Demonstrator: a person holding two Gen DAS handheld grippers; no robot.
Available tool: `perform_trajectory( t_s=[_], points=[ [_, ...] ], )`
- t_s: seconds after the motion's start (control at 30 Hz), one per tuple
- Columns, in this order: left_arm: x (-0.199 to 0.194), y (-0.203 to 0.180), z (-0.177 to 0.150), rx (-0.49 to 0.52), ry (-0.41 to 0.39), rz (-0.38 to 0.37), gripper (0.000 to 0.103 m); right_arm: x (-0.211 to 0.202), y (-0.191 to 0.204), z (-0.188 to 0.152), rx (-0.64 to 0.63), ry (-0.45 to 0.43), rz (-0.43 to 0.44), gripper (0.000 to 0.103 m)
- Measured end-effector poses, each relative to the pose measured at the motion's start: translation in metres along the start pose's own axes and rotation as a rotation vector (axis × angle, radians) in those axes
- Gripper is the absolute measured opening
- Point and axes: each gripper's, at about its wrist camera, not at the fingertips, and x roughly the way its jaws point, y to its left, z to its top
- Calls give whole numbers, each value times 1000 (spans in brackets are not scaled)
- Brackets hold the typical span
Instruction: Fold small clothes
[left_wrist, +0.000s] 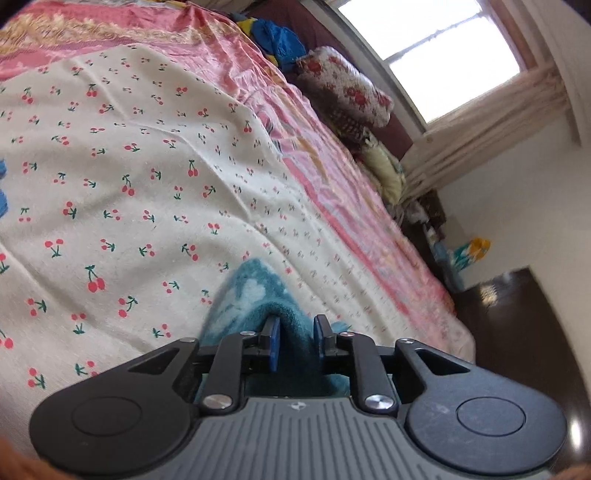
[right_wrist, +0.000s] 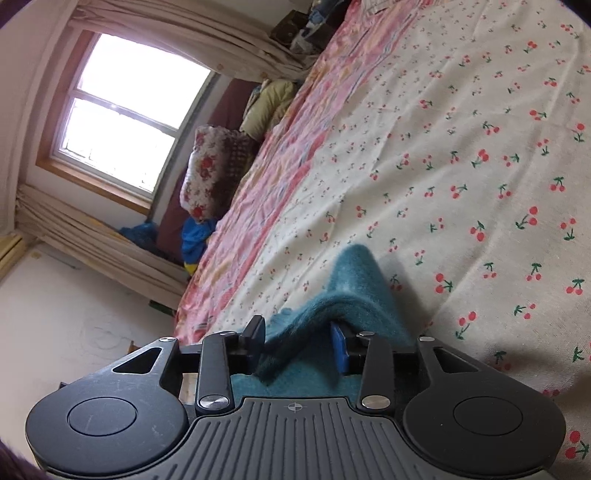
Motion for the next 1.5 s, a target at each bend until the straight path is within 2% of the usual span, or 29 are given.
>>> perform_trajectory(
  t_s=[0.13,0.23,0.4,0.47,0.63,0.73,0.83,0.97,1.03,1.1,1.17,1.27,1.4,1.5],
  points=[
    [-17,-4,5,28,-100,35,27,-2,4,-2,-15,-1,-1,40],
    [-25,-11,7,78,-123,65,27,-2,6,0,-20,-3,2,42],
    [-30,-35,-11,274,-125,121,29,-2,13,-2,-74,-10,-22,43],
    [-26,-45,-23,363,-114,140,30,0,15,-2,-97,-4,-27,50],
    [-13,-52,-52,494,-57,184,31,10,22,3,-130,8,-58,52],
    [-6,-44,-60,508,-22,230,31,4,20,9,-127,-33,-56,55],
    [-8,-37,-64,513,-24,233,31,-5,19,11,-158,-45,-78,55],
    [-12,-37,-68,539,-46,272,31,-5,28,-6,-367,-33,-211,55],
    [-11,-34,-70,562,-54,310,25,3,33,-19,-488,-22,-295,55],
    [-10,-31,-70,567,-57,328,23,14,31,-29,-557,1,-357,54],
    [-10,-25,-66,528,-53,319,21,24,21,-31,-536,25,-392,51],
    [-11,-21,-61,494,-49,318,18,26,8,-26,-481,34,-375,51],
    [-16,-29,-64,517,-50,345,18,20,16,-29,-510,27,-390,51],
    [-29,-36,-69,543,-65,349,18,5,27,-32,-534,-24,-394,51]
  ],
)
